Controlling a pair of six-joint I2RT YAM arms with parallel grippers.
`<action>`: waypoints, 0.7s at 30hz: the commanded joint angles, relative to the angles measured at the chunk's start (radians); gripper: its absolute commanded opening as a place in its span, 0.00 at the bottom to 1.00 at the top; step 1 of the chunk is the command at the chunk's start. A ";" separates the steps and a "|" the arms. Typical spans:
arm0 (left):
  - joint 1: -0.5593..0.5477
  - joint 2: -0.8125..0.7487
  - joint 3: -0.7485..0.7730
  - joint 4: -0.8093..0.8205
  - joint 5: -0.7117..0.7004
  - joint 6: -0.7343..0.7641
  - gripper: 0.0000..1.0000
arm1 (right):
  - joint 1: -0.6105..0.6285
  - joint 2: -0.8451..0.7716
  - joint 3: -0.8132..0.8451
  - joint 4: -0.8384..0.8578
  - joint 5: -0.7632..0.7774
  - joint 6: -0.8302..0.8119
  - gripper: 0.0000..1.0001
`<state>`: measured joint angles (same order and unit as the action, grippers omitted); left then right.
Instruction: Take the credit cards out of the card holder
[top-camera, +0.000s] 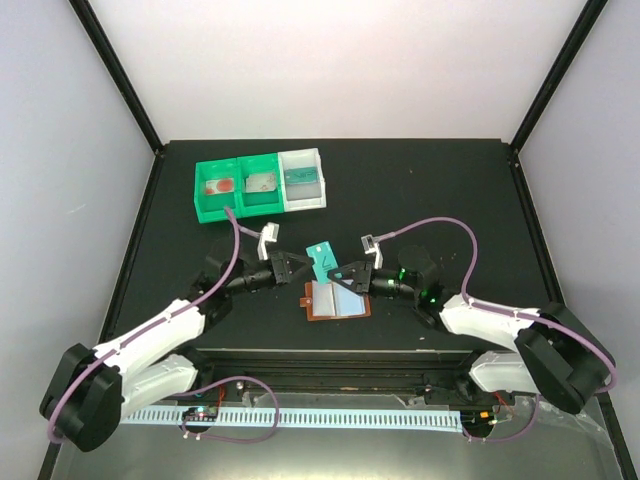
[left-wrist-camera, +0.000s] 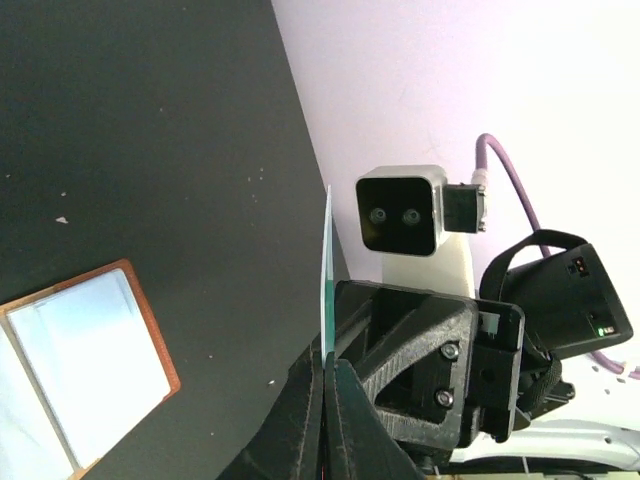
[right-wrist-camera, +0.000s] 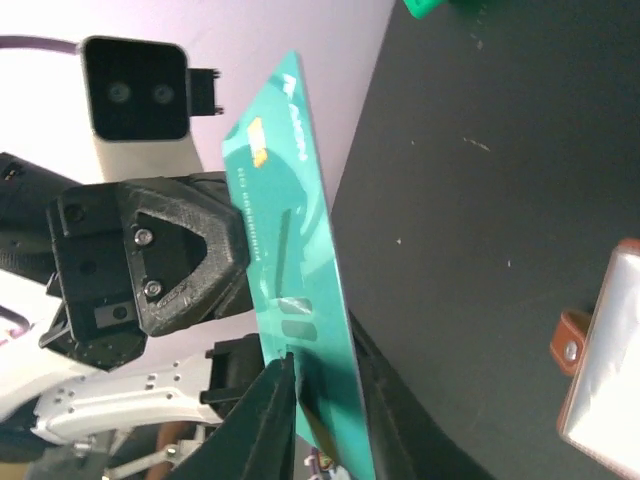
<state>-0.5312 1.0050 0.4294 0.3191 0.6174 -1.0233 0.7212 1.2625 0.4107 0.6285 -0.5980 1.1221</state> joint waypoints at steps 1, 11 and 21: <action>0.005 -0.019 -0.021 0.081 0.022 -0.048 0.03 | -0.005 -0.011 -0.004 0.106 -0.040 0.036 0.11; 0.004 -0.135 0.058 -0.203 -0.001 0.155 0.50 | -0.005 -0.099 0.061 -0.167 -0.178 -0.252 0.01; 0.007 -0.347 0.096 -0.530 0.133 0.433 0.53 | -0.005 -0.116 0.128 -0.392 -0.477 -0.505 0.01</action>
<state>-0.5301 0.7017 0.4606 -0.0212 0.6731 -0.7433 0.7174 1.1576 0.5087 0.3225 -0.9131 0.7361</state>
